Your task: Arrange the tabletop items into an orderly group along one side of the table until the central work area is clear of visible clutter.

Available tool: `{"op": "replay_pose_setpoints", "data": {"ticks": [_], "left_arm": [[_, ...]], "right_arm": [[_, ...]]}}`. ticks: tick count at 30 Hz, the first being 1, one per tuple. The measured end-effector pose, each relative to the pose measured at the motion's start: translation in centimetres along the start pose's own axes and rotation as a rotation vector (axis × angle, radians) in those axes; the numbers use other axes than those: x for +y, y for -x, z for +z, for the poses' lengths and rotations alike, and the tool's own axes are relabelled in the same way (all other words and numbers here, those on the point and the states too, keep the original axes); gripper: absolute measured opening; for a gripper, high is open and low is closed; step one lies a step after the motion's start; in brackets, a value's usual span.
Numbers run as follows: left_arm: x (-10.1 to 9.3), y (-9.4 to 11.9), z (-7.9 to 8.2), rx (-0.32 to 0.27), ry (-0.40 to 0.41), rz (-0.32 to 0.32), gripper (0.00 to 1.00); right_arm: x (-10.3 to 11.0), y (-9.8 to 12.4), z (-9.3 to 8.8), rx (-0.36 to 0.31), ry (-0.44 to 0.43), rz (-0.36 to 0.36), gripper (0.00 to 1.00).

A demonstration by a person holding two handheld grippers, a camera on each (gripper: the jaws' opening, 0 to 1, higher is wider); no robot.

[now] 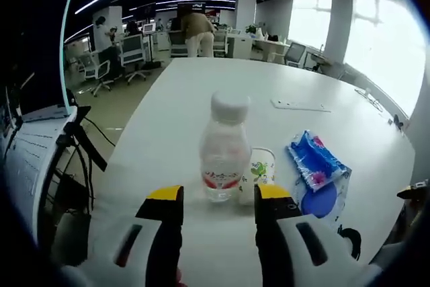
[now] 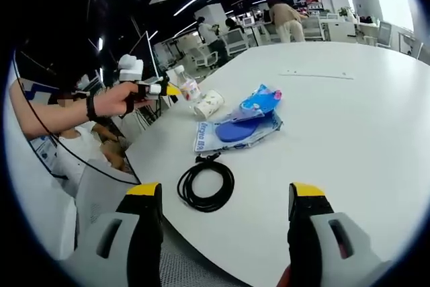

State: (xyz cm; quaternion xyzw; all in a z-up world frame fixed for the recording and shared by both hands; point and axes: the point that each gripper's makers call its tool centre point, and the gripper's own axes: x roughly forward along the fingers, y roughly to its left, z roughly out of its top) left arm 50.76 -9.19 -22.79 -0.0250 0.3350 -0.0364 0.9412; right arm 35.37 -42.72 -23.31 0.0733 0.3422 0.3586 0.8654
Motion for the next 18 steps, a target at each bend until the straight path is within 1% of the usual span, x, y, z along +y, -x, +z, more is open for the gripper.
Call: {"op": "replay_pose_setpoints", "data": {"ticks": [1,3,4,13,16,18], "left_arm": [[0.0,0.1,-0.1,0.001,-0.003,-0.001,0.41],[-0.3,0.4,-0.7,0.017,-0.039,-0.009,0.42],[-0.4,0.5,-0.8,0.018,-0.044,-0.012,0.41],[-0.7,1.6,-2.3,0.03,-0.052,-0.026,0.41],[-0.7,2.0,-3.4,0.047,-0.068,-0.027,0.41],[-0.8,2.2,-4.0,0.055,-0.062,-0.032,0.41]], "right_arm": [[0.0,-0.1,0.0,-0.002,-0.002,0.001,0.76],[0.1,-0.2,-0.1,0.0,-0.002,0.004,0.76],[0.1,-0.2,-0.1,0.002,-0.001,0.006,0.76],[0.0,-0.5,-0.2,0.0,-0.005,0.009,0.76],[0.0,-0.7,-0.1,-0.002,-0.007,0.011,0.76],[0.0,-0.8,-0.1,-0.002,-0.009,0.012,0.76]]}}
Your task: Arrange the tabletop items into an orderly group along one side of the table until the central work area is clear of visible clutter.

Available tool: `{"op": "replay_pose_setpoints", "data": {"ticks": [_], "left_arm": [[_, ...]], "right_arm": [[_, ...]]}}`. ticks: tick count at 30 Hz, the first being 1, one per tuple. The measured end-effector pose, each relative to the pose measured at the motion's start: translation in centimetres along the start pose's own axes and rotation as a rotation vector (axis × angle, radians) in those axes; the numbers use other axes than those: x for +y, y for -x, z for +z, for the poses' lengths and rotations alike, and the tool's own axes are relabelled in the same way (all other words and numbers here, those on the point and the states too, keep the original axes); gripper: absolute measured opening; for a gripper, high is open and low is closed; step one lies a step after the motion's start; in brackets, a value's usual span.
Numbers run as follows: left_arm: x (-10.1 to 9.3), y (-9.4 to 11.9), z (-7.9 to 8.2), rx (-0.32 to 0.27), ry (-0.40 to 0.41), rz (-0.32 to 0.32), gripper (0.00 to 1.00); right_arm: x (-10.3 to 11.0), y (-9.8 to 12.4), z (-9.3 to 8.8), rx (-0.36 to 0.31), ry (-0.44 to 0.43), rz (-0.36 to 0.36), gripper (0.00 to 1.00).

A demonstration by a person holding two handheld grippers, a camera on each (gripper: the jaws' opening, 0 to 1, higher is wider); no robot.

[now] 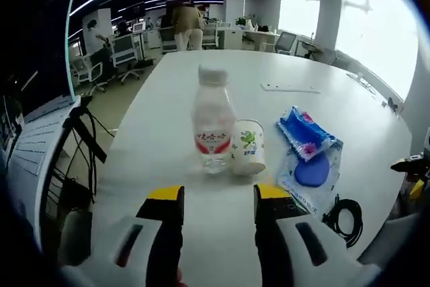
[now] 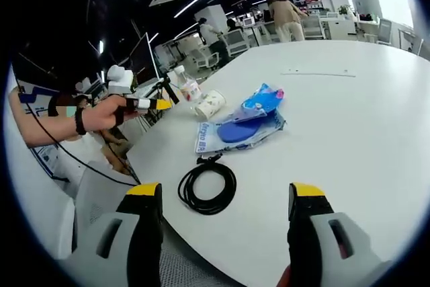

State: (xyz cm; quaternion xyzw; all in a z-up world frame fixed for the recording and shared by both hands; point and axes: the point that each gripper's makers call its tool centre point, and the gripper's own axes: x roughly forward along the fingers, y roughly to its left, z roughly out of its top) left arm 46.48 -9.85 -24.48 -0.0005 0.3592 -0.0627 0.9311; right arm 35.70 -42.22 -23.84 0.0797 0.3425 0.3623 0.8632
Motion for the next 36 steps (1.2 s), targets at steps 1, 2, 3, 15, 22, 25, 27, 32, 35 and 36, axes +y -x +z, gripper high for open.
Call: {"op": "replay_pose_setpoints", "data": {"ticks": [1,2,3,15,22,25,27,32,35,36], "left_arm": [[0.1,-0.2,-0.3,0.003,0.0,-0.001,0.41],[0.1,-0.2,-0.5,0.006,-0.002,-0.001,0.4],[0.1,-0.1,-0.6,0.007,-0.004,-0.001,0.4],[-0.7,1.4,-2.3,0.003,-0.018,-0.021,0.4],[-1.7,2.1,-3.0,-0.015,-0.014,-0.065,0.41],[-1.9,2.3,-3.8,-0.003,-0.037,-0.069,0.41],[-2.0,2.4,-4.0,-0.001,-0.028,-0.073,0.41],[-2.6,2.8,-4.6,0.002,-0.035,-0.083,0.41],[-3.1,3.1,-5.0,0.004,-0.028,-0.089,0.41],[-3.2,3.2,-5.1,0.003,-0.027,-0.09,0.41]], "right_arm": [[0.0,0.0,0.0,0.001,0.0,0.0,0.76],[0.0,-0.1,0.0,0.0,-0.001,0.001,0.76],[0.0,-0.1,0.0,0.0,-0.003,0.002,0.76],[0.8,-1.4,0.2,0.008,0.002,0.026,0.76],[1.2,-2.5,0.0,0.021,0.012,0.046,0.76],[1.4,-2.6,-0.1,0.028,0.017,0.053,0.76],[1.5,-2.7,-0.2,0.032,0.02,0.057,0.76],[1.2,-2.9,-0.3,0.04,0.021,0.06,0.76],[1.2,-3.0,-0.4,0.043,0.02,0.06,0.75],[1.2,-3.1,-0.4,0.043,0.018,0.06,0.75]]}}
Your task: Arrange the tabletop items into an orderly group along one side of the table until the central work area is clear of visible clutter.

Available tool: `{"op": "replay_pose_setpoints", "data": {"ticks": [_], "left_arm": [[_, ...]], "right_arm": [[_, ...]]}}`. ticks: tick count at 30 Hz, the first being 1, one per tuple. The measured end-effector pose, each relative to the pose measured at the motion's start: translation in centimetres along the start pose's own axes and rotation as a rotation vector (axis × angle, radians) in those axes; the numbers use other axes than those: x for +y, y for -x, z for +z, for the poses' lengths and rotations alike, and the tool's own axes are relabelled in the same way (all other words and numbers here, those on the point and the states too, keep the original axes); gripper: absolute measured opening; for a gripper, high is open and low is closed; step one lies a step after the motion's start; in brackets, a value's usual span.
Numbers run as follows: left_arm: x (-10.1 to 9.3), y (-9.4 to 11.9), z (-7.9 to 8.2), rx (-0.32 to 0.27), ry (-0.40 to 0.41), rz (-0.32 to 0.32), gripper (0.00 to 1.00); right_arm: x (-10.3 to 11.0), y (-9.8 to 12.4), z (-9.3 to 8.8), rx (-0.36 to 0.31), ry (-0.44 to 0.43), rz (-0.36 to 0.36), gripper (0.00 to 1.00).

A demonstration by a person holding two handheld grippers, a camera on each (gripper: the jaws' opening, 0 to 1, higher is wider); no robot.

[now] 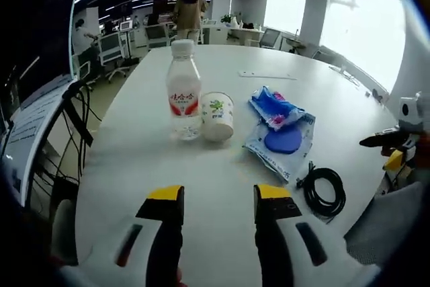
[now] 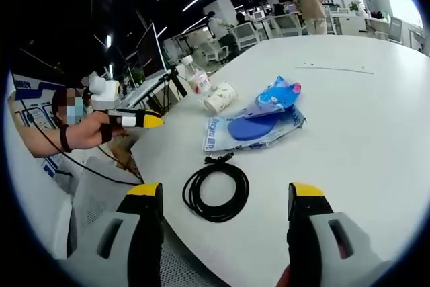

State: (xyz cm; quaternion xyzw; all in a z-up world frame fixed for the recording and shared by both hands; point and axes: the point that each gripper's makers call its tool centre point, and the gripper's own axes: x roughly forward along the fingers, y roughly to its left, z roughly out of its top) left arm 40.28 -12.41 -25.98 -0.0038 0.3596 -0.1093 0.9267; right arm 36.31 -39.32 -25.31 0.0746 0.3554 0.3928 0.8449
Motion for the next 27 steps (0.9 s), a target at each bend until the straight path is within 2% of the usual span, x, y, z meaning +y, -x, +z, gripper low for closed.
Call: {"op": "replay_pose_setpoints", "data": {"ticks": [7,13,27], "left_arm": [[-0.8,0.6,-1.1,0.005,-0.009,-0.019,0.41],[-1.0,1.1,-1.4,-0.004,-0.006,-0.027,0.41],[0.1,2.1,-1.7,-0.012,-0.013,-0.023,0.41]], "right_arm": [[0.2,-0.2,-0.2,0.006,-0.003,0.002,0.75],[0.2,-0.3,-0.3,0.011,-0.004,0.003,0.75],[0.0,-0.3,0.0,0.009,-0.012,-0.003,0.74]]}}
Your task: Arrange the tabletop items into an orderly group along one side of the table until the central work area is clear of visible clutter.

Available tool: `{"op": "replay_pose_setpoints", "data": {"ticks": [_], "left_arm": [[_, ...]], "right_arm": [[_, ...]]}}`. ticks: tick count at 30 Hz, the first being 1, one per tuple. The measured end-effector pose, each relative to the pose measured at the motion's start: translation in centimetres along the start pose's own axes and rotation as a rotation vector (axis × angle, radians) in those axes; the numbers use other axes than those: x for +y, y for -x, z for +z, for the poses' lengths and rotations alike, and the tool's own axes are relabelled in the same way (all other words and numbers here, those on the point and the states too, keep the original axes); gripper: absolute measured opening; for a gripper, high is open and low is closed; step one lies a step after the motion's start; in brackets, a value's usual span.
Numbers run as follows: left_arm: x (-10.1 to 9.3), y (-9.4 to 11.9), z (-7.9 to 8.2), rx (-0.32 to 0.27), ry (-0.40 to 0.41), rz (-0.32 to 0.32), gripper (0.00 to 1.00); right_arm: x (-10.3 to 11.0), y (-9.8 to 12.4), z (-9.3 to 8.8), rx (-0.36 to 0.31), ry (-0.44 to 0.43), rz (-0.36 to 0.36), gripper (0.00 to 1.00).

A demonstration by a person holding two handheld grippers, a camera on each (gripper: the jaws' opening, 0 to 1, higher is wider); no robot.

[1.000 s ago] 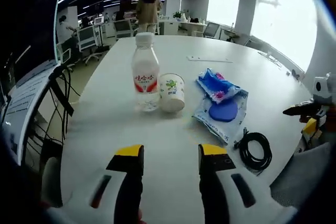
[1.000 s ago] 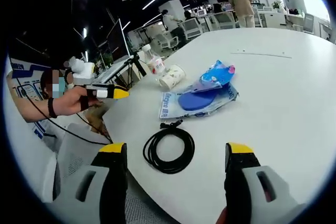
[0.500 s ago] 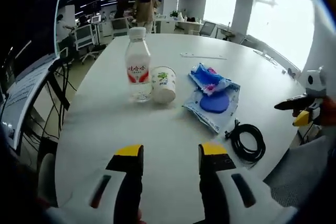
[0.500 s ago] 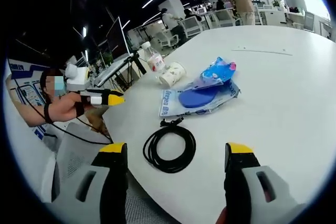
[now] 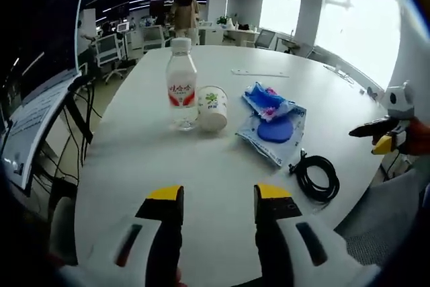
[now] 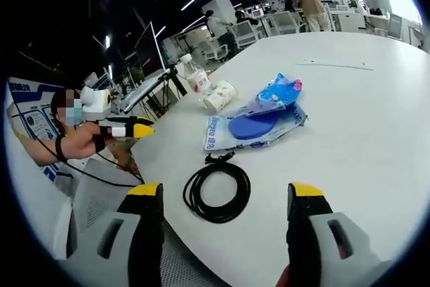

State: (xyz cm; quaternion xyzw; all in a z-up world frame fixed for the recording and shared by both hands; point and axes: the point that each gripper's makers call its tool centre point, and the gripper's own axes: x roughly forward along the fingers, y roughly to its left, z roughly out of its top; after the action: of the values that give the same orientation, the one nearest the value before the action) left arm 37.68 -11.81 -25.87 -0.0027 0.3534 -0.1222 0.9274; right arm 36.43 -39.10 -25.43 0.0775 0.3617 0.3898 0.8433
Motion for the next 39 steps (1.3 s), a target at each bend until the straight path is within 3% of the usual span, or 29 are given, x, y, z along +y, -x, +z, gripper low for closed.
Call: {"op": "replay_pose_setpoints", "data": {"ticks": [8,27,39], "left_arm": [[-0.4,0.3,-0.5,0.005,-0.002,-0.008,0.41],[-1.3,0.6,-1.1,0.011,-0.013,-0.031,0.41],[-1.1,0.9,-1.0,0.006,-0.014,-0.032,0.41]], "right_arm": [[-0.6,0.1,0.2,-0.016,-0.037,-0.01,0.73],[-1.4,-1.3,1.3,0.013,-0.002,-0.009,0.71],[-1.4,-4.0,-1.2,0.164,0.096,-0.024,0.65]]}}
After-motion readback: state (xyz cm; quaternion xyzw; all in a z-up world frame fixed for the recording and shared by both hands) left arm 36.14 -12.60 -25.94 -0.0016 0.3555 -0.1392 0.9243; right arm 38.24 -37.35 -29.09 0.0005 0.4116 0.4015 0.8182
